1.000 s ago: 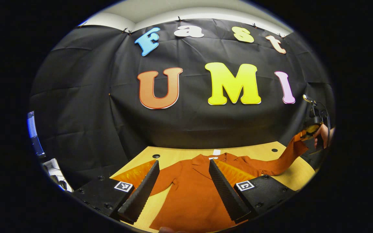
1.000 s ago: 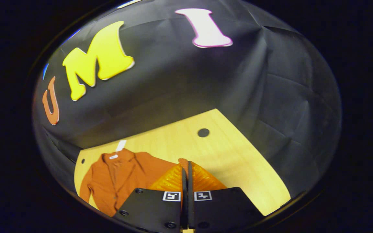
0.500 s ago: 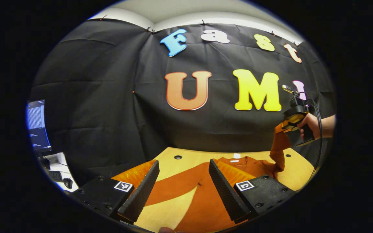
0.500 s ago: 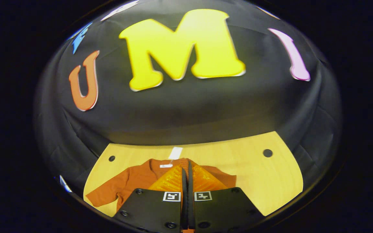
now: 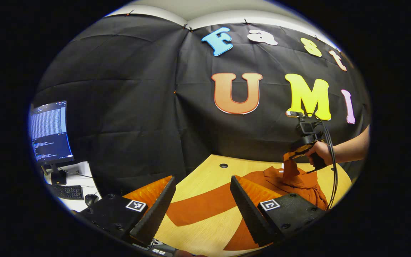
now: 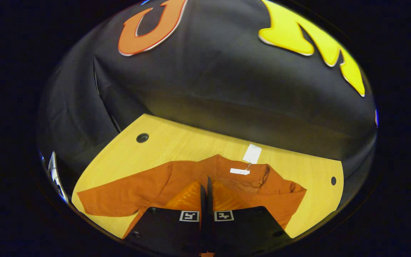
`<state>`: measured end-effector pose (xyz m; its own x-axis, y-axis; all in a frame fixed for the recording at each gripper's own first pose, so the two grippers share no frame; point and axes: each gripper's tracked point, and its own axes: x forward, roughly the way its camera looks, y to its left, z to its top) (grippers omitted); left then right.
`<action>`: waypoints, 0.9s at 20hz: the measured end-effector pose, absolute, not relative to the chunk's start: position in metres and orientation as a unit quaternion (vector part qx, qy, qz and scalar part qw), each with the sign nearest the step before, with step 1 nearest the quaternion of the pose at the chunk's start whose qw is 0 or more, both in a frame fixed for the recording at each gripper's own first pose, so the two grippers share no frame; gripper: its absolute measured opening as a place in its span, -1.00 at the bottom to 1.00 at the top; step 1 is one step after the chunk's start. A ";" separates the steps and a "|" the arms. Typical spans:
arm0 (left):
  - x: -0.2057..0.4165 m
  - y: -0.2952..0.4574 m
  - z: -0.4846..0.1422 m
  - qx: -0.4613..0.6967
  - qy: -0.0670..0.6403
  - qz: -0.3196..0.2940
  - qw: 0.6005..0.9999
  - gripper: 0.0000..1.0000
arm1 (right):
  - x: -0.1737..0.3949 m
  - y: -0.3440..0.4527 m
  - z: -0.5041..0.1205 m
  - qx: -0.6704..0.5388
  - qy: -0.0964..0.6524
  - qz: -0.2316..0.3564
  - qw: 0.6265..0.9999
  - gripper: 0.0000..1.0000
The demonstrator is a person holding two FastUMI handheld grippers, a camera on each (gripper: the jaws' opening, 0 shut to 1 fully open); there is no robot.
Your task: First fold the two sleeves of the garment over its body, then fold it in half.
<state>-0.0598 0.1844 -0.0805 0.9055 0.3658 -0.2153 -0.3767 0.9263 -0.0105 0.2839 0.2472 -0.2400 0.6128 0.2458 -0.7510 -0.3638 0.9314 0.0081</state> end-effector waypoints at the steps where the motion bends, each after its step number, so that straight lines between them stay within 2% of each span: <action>1: -0.058 0.184 -0.082 -0.027 0.109 0.187 0.976 0.99 | 0.285 0.254 -0.256 -0.081 0.416 0.170 0.890 -1.00; 6: -0.051 0.191 -0.086 -0.027 0.118 0.175 0.977 0.99 | 0.280 0.295 -0.326 -0.056 0.461 0.158 0.871 -0.94; 10: -0.049 0.190 -0.091 -0.031 0.123 0.170 0.977 0.99 | 0.273 0.328 -0.332 0.008 0.462 0.171 0.870 -0.64; 11: -0.047 0.190 -0.092 -0.030 0.123 0.169 0.977 0.99 | 0.269 0.338 -0.327 0.030 0.458 0.183 0.870 -0.51; 14: -0.041 0.192 -0.094 -0.030 0.118 0.161 0.979 0.99 | 0.265 0.341 -0.299 0.054 0.432 0.202 0.877 0.75; 15: -0.039 0.193 -0.095 -0.030 0.115 0.159 0.980 0.99 | 0.264 0.338 -0.286 0.064 0.419 0.203 0.883 0.89; 18: -0.030 0.204 -0.103 -0.033 0.104 0.164 0.980 0.99 | 0.255 0.318 -0.245 0.080 0.390 0.204 0.894 0.93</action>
